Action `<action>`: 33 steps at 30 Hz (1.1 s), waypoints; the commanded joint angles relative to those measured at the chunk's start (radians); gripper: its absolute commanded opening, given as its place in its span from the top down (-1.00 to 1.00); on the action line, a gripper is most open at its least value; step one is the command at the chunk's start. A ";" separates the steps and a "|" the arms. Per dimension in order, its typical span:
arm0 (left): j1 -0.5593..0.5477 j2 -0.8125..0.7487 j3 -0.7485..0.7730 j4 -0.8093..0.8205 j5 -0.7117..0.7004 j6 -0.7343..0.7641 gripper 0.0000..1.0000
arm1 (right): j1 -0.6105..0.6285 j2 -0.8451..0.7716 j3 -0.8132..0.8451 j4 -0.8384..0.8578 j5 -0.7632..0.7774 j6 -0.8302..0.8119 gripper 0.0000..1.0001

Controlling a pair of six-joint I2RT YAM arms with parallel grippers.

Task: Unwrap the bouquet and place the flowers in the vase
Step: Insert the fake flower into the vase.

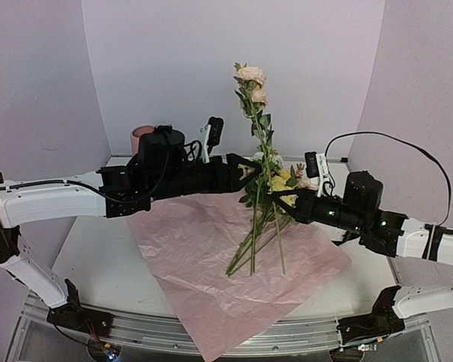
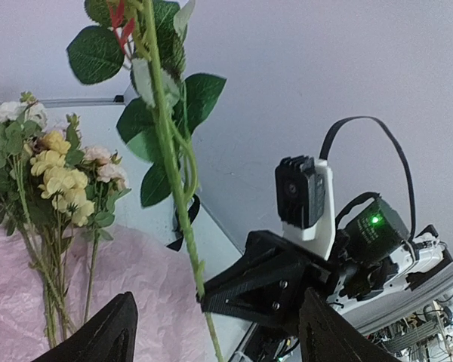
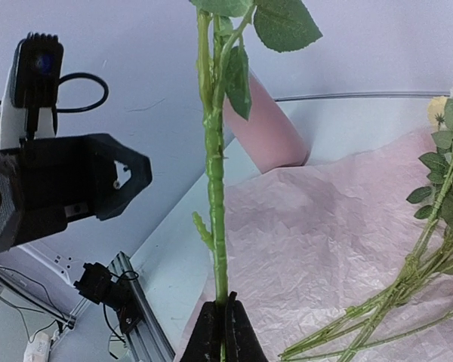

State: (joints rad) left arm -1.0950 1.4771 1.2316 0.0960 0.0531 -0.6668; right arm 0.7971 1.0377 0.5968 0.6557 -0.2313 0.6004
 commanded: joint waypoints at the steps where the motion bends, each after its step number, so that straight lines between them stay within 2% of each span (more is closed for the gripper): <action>1: -0.005 0.056 0.113 0.064 0.029 0.039 -0.48 | 0.000 -0.035 0.001 0.119 -0.098 0.009 0.98; 10: -0.005 0.127 0.200 0.062 0.027 0.038 -0.35 | 0.000 -0.053 -0.033 0.165 -0.158 0.008 0.98; 15: -0.005 0.137 0.210 0.062 0.005 0.039 -0.16 | 0.000 -0.060 -0.037 0.165 -0.181 0.003 0.98; 22: -0.005 0.139 0.216 0.063 -0.013 0.045 0.20 | 0.000 -0.052 -0.040 0.166 -0.206 0.003 0.98; 31: -0.005 0.135 0.209 0.060 -0.044 0.047 0.27 | 0.000 -0.056 -0.051 0.173 -0.232 0.006 0.99; 33: -0.005 0.136 0.208 0.061 -0.055 0.045 0.40 | 0.000 -0.057 -0.052 0.173 -0.234 0.004 0.98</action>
State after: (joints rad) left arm -1.0950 1.6127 1.3945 0.1238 0.0252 -0.6292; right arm 0.7971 1.0047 0.5448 0.7433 -0.4320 0.6060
